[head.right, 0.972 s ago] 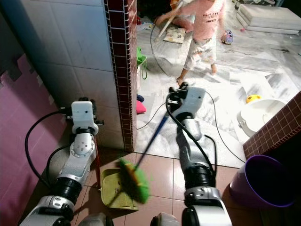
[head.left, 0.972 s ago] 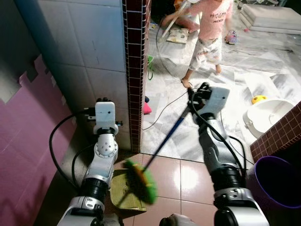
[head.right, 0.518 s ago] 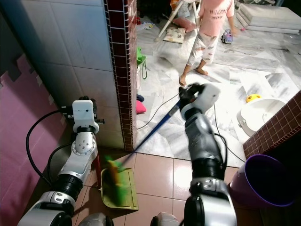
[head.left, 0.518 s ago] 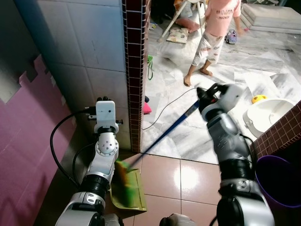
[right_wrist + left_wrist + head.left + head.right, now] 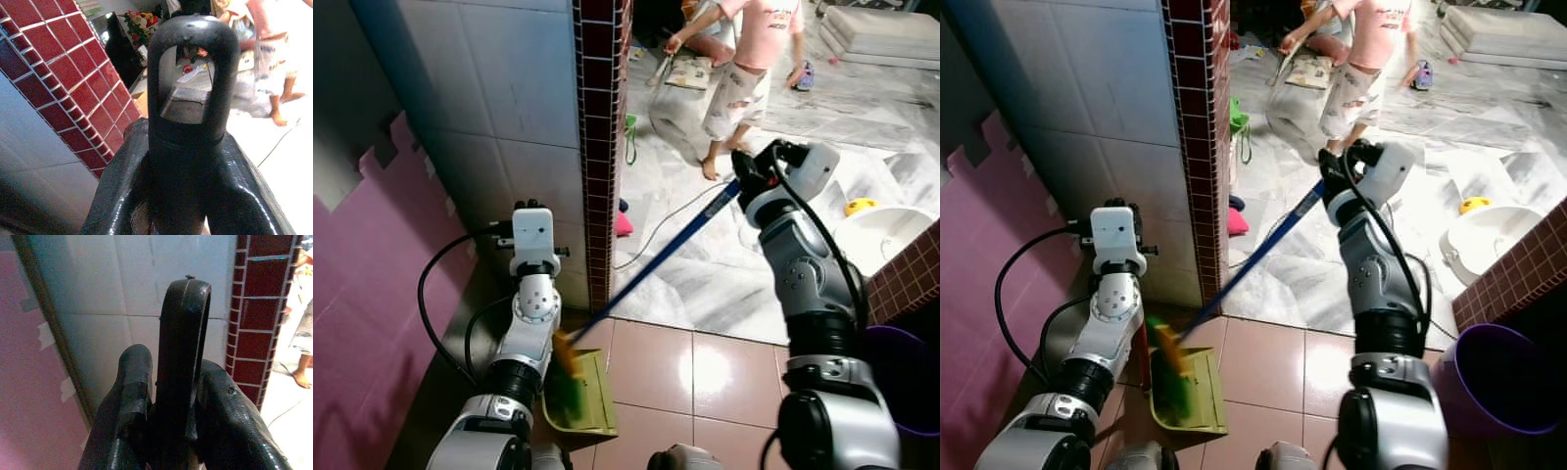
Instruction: Sweep floor
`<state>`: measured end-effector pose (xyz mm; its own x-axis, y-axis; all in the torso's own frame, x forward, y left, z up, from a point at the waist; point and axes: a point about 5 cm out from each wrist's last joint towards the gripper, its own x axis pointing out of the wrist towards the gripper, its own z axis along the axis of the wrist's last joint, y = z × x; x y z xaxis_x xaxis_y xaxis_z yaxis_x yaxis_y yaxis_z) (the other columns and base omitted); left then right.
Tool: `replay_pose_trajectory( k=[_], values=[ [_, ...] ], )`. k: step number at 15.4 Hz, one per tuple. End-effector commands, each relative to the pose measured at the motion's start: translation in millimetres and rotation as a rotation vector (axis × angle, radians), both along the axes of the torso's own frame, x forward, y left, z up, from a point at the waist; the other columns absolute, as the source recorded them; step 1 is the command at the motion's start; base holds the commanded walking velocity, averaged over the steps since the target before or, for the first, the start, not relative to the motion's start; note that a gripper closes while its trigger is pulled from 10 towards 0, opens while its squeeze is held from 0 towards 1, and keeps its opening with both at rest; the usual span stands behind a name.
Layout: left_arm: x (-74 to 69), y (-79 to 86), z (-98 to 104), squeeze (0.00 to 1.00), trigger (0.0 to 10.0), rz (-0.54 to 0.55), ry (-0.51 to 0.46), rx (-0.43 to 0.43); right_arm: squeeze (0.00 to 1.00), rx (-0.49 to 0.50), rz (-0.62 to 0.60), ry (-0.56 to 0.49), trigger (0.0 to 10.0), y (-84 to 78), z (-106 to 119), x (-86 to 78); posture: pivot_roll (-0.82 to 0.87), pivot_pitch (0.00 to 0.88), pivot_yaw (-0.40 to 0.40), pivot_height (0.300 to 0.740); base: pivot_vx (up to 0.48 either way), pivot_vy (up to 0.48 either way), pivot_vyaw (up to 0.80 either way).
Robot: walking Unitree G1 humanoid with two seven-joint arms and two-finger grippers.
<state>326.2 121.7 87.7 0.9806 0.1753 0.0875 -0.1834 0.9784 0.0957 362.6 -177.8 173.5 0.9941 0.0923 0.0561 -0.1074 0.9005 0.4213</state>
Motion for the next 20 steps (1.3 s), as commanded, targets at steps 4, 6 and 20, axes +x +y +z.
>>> replay_pose_trajectory(
  k=[4, 6, 20],
  values=[
    [2.6, -2.5, 1, 0.00, 10.0, 0.002, -0.004, -0.018, 0.00, -0.119, -0.062, -0.166, 10.0, -14.8, 36, 1.5, -0.14, 0.000, -0.004, 0.740, 0.000, 0.000, 0.00],
    [3.2, -2.5, 2, 0.00, 10.0, -0.001, -0.005, -0.017, 0.00, -0.155, -0.091, -0.190, 10.0, -20.4, 41, 1.4, -0.15, 0.000, -0.002, 0.740, 0.000, 0.000, 0.00],
    [6.3, -3.3, 52, 0.00, 10.0, -0.069, -0.153, -0.218, 0.00, -0.526, 0.004, 0.004, 10.0, 10.5, -66, -76.9, -0.13, 0.000, 0.014, 0.740, 0.000, 0.000, 0.00]
  ],
)
